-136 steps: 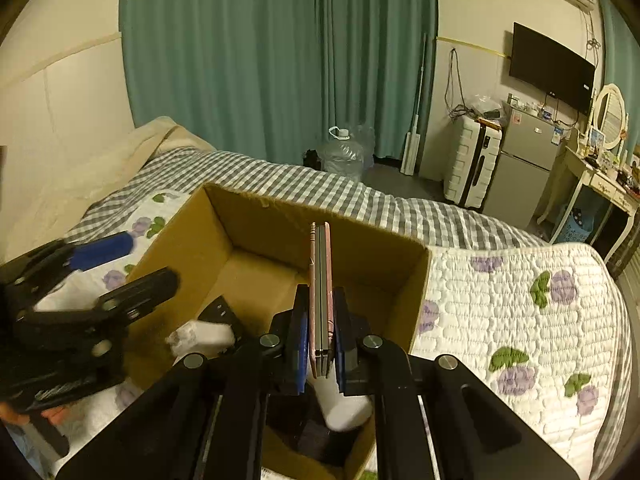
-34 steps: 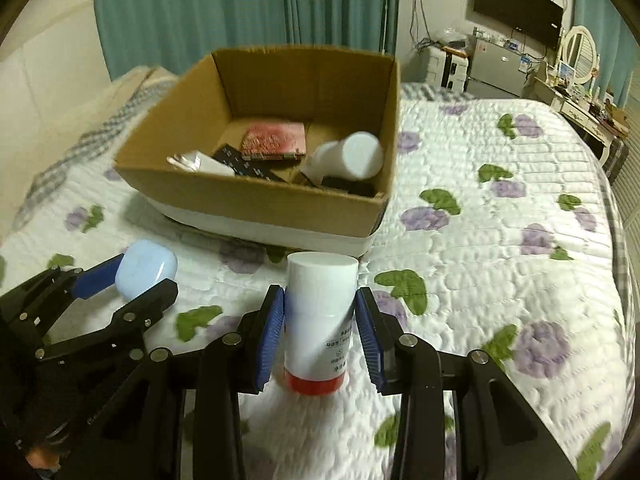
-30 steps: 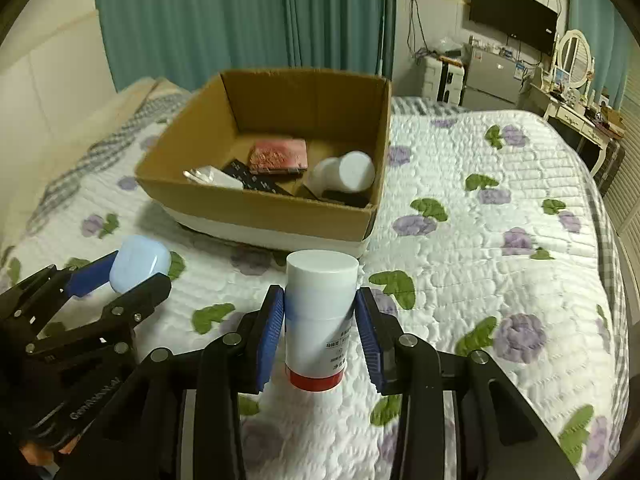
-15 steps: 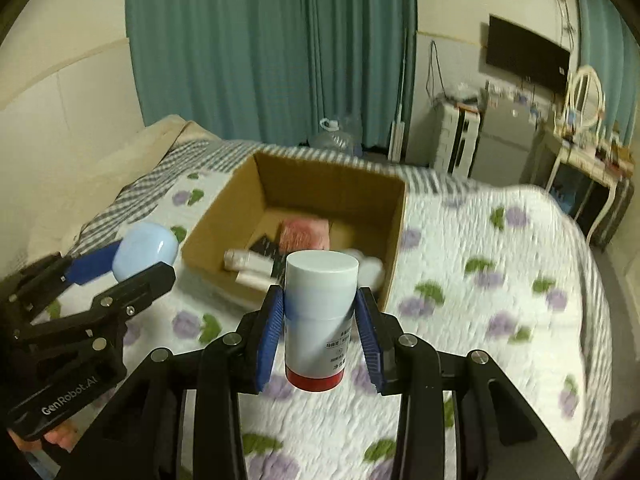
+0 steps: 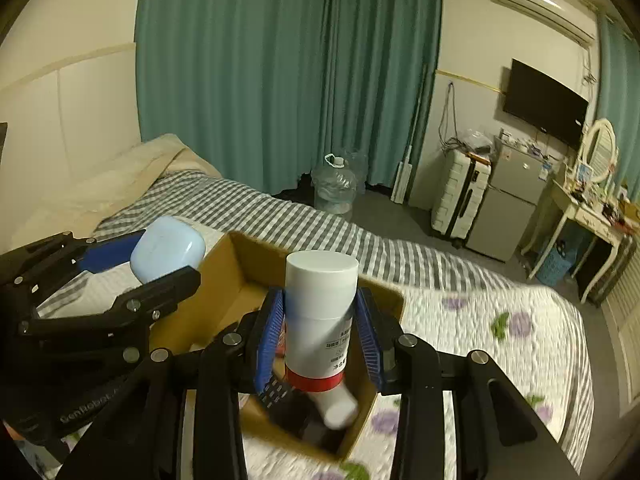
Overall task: Organize rigid objects
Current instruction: 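Lower the earbud case into the box with the left gripper while the right drops the bottle in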
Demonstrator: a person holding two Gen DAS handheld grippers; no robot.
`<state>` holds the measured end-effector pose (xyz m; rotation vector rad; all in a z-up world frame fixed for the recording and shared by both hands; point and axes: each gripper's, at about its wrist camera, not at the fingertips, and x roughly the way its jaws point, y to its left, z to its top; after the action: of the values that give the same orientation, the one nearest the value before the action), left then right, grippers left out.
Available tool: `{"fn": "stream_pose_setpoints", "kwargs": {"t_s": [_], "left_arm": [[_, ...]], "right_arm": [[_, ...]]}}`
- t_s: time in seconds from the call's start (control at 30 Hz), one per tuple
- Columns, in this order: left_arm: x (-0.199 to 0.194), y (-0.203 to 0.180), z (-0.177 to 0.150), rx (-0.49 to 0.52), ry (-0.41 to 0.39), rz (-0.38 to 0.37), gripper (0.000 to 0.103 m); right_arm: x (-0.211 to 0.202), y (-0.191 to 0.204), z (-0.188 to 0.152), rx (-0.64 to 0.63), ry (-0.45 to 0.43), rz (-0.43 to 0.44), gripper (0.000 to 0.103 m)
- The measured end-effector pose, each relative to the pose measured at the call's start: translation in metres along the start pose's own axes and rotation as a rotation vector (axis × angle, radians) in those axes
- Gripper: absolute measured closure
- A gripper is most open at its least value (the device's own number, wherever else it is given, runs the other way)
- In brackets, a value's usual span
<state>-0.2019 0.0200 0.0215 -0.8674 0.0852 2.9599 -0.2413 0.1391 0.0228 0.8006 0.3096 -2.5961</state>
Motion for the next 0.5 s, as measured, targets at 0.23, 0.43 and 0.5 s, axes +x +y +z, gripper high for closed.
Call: {"fn": "stream_pose_setpoints", "kwargs": {"t_s": [0.23, 0.43, 0.5], "left_arm": [[0.053, -0.001, -0.016, 0.011, 0.077, 0.016, 0.053], [0.075, -0.008, -0.035, 0.03, 0.126, 0.023, 0.053], [0.078, -0.011, -0.037, 0.037, 0.132, 0.027, 0.053]], "right_arm": [[0.07, -0.013, -0.008, -0.042, 0.081, 0.065, 0.067], [0.108, -0.027, -0.034, -0.054, 0.149, 0.073, 0.067], [0.111, -0.035, -0.039, -0.042, 0.146, 0.069, 0.067]]}}
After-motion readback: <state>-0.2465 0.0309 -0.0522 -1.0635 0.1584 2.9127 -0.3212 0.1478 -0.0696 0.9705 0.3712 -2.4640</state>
